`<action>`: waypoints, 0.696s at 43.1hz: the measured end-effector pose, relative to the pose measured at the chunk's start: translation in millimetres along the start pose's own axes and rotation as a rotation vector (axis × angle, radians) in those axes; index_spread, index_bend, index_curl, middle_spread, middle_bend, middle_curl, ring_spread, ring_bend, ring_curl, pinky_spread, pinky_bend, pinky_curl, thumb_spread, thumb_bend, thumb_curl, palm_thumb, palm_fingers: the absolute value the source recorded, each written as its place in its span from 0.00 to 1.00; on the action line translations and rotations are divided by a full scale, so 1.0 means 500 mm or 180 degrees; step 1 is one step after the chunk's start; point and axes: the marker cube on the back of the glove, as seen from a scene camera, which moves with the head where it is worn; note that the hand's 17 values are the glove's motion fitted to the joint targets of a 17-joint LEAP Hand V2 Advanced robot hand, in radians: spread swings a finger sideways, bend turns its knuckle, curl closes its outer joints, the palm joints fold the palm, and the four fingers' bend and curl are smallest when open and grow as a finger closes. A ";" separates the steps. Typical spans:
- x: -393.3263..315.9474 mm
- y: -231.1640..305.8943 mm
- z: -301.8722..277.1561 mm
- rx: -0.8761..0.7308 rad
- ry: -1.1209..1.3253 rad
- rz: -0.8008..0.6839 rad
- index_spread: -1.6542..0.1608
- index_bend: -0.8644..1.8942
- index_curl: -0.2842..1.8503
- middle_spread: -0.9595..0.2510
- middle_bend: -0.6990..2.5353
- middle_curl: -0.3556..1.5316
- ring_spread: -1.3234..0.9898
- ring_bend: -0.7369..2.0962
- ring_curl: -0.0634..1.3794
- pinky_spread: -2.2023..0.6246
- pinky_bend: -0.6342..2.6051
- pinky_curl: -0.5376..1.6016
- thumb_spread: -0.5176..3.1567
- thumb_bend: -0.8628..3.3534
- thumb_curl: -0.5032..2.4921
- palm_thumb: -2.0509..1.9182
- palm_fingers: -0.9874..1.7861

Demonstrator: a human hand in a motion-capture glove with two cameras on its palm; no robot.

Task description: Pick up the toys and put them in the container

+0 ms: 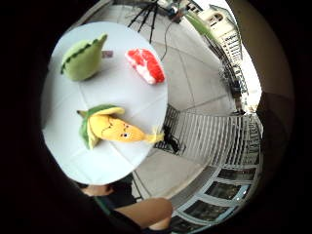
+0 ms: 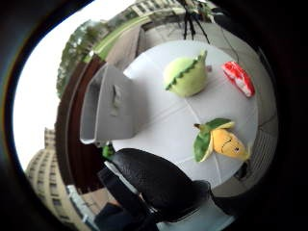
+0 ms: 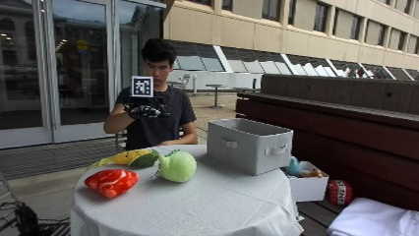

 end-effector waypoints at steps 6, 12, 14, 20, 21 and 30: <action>0.044 0.017 0.074 -0.0152 -0.0056 0.0154 0.78 0.38 0.31 0.71 0.29 0.37 0.44 0.33 0.17 0.76 0.31 0.39 0.39 0.18 0.19 0.47 0.35; 0.086 0.010 0.166 -0.0090 -0.0118 0.0154 0.78 0.38 0.31 0.70 0.30 0.37 0.44 0.33 0.17 0.76 0.30 0.39 0.37 0.18 0.20 0.47 0.35; 0.091 0.012 0.190 -0.0017 -0.0143 0.0215 0.78 0.38 0.31 0.70 0.30 0.38 0.44 0.33 0.18 0.77 0.30 0.39 0.37 0.18 0.20 0.47 0.35; 0.104 0.016 0.258 0.0257 -0.0141 0.0254 0.78 0.38 0.31 0.69 0.31 0.39 0.43 0.33 0.19 0.77 0.30 0.40 0.36 0.18 0.21 0.48 0.37; 0.108 0.024 0.264 0.0131 -0.0138 0.0172 0.78 0.38 0.31 0.69 0.31 0.39 0.44 0.33 0.19 0.77 0.30 0.40 0.36 0.18 0.21 0.48 0.36; 0.124 0.061 0.313 -0.0621 -0.0064 -0.0196 0.78 0.38 0.32 0.68 0.33 0.40 0.43 0.34 0.21 0.77 0.29 0.40 0.36 0.19 0.22 0.49 0.41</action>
